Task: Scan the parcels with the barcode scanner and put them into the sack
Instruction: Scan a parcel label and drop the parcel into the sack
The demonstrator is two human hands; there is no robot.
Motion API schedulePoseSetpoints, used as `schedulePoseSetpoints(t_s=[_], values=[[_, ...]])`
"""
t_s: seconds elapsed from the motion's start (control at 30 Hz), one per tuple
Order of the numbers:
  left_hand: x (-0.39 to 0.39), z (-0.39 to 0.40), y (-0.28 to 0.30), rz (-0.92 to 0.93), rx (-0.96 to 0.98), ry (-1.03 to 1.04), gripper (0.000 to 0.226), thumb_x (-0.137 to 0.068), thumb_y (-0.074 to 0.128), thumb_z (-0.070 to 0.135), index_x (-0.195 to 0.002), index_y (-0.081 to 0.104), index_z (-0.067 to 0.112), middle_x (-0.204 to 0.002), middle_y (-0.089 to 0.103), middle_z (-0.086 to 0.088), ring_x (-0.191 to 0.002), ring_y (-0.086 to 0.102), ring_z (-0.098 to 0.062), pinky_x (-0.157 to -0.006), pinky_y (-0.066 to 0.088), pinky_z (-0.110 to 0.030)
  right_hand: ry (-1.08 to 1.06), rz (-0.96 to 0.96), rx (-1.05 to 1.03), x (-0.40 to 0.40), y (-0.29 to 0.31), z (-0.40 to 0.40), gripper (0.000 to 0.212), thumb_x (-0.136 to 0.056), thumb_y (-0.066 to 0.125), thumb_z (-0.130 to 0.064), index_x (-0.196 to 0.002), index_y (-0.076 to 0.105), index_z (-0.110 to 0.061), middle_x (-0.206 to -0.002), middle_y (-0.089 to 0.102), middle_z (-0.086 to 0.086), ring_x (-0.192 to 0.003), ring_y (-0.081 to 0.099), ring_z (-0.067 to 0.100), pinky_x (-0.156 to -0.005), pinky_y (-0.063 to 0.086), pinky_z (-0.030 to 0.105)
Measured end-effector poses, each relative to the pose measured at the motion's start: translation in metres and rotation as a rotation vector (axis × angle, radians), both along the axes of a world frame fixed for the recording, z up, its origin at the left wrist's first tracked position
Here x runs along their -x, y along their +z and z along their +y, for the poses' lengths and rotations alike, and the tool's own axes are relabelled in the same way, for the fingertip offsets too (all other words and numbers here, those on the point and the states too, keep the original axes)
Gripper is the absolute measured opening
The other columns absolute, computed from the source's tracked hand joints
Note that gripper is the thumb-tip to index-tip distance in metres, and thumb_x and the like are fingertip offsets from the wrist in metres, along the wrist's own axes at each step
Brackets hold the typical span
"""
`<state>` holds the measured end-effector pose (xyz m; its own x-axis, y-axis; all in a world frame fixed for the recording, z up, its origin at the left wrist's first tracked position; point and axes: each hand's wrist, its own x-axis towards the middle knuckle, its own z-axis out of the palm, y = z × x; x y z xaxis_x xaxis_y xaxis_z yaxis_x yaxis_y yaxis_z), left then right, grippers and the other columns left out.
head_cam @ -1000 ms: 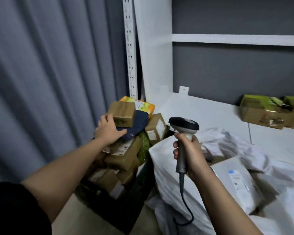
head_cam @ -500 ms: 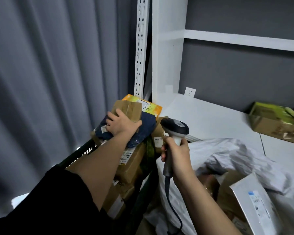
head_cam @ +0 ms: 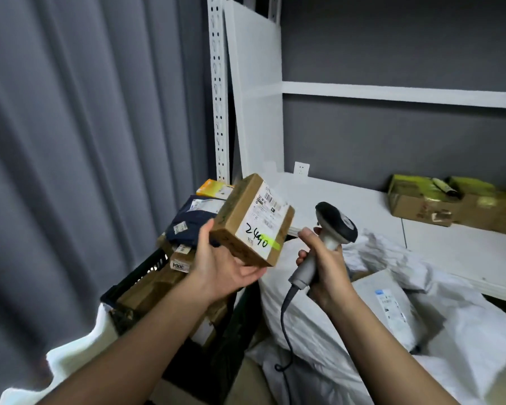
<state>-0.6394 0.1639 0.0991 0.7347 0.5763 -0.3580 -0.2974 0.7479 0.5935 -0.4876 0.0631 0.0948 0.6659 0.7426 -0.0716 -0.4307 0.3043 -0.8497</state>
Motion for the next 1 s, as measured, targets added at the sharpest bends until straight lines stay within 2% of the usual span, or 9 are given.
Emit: schedulePoseSetpoints(t_s=[0.17,0.23,0.4,0.47,0.57,0.67,0.83,0.93,1.0], values=[[-0.011,-0.047,-0.001,-0.082,0.080,-0.118,0.091,-0.075,0.036,0.082,-0.132,0.055,0.013,-0.128,0.060,-0.023,-0.117,0.054,-0.042,-0.089,0.047,-0.047,0.028,-0.085,-0.065,-0.002,-0.008,-0.038,0.068,-0.064,0.086,-0.044,-0.119,0.055,-0.017,-0.094,0.059,0.003,-0.060,0.049,0.010,-0.054,0.045,0.023],[-0.017,-0.055,-0.007,-0.086,0.083,-0.161,0.091,-0.076,0.036,0.081,-0.134,0.054,0.013,-0.129,0.059,-0.024,-0.114,0.055,-0.042,-0.088,0.046,-0.046,0.045,-0.109,-0.095,-0.006,-0.010,-0.045,0.086,-0.057,0.089,-0.051,-0.125,0.057,-0.010,-0.088,0.062,0.001,-0.058,0.047,0.008,-0.054,0.043,0.023],[-0.029,-0.048,-0.022,0.005,-0.017,-0.219,0.075,-0.085,0.034,0.067,-0.132,0.055,0.013,-0.128,0.060,-0.023,-0.113,0.057,-0.042,-0.090,0.048,-0.052,-0.004,-0.180,-0.067,-0.025,-0.009,-0.049,0.093,-0.056,0.090,-0.051,-0.126,0.053,-0.002,-0.079,0.058,0.000,-0.055,0.045,0.009,-0.059,0.040,0.028],[-0.031,-0.035,-0.022,0.115,-0.181,-0.170,0.062,-0.088,0.040,0.058,-0.134,0.054,0.019,-0.126,0.063,-0.017,-0.109,0.062,-0.037,-0.091,0.050,-0.052,-0.051,-0.236,-0.013,-0.035,-0.003,-0.051,0.085,-0.061,0.087,-0.043,-0.125,0.053,0.000,-0.076,0.058,0.001,-0.053,0.045,0.010,-0.054,0.042,0.025],[-0.028,-0.020,-0.025,0.206,-0.442,-0.269,0.061,-0.080,0.061,0.055,-0.135,0.049,0.031,-0.131,0.062,-0.003,-0.114,0.062,-0.031,-0.097,0.048,-0.052,-0.102,-0.334,0.111,-0.045,0.001,-0.051,0.053,-0.078,0.081,-0.024,-0.117,0.056,-0.001,-0.068,0.058,0.000,-0.049,0.047,0.009,-0.047,0.042,0.020],[-0.025,-0.020,-0.027,0.329,-0.571,-0.355,0.068,-0.074,0.081,0.032,-0.131,0.047,0.020,-0.118,0.069,-0.006,-0.104,0.068,-0.028,-0.091,0.055,-0.044,-0.114,-0.368,0.171,-0.042,0.002,-0.047,0.031,-0.085,0.074,-0.016,-0.110,0.056,-0.012,-0.072,0.061,0.000,-0.047,0.048,0.007,-0.046,0.042,0.020],[-0.025,-0.022,-0.032,0.318,-0.473,-0.159,0.062,-0.071,0.075,0.010,-0.127,0.047,0.010,-0.113,0.070,-0.011,-0.094,0.070,-0.024,-0.074,0.060,-0.031,-0.168,-0.289,0.211,-0.033,-0.001,-0.049,0.013,-0.091,0.066,-0.026,-0.097,0.054,-0.025,-0.063,0.051,0.004,-0.046,0.042,0.017,-0.042,0.034,0.024],[-0.027,-0.018,-0.039,0.351,-0.406,0.027,0.054,-0.080,0.071,0.000,-0.126,0.044,0.009,-0.115,0.067,-0.015,-0.094,0.069,-0.025,-0.074,0.060,-0.029,-0.093,-0.240,0.157,-0.025,0.000,-0.053,0.013,-0.092,0.061,-0.019,-0.085,0.051,-0.017,-0.058,0.046,0.004,-0.040,0.035,0.014,-0.040,0.028,0.022],[-0.028,-0.018,-0.040,0.355,-0.387,0.112,0.036,-0.082,0.068,-0.006,-0.108,0.050,0.011,-0.107,0.067,-0.013,-0.089,0.068,-0.022,-0.079,0.057,-0.031,0.021,-0.268,0.139,-0.014,-0.002,-0.056,0.016,-0.093,0.060,-0.015,-0.081,0.050,-0.011,-0.050,0.041,0.002,-0.037,0.031,0.013,-0.043,0.028,0.022]])
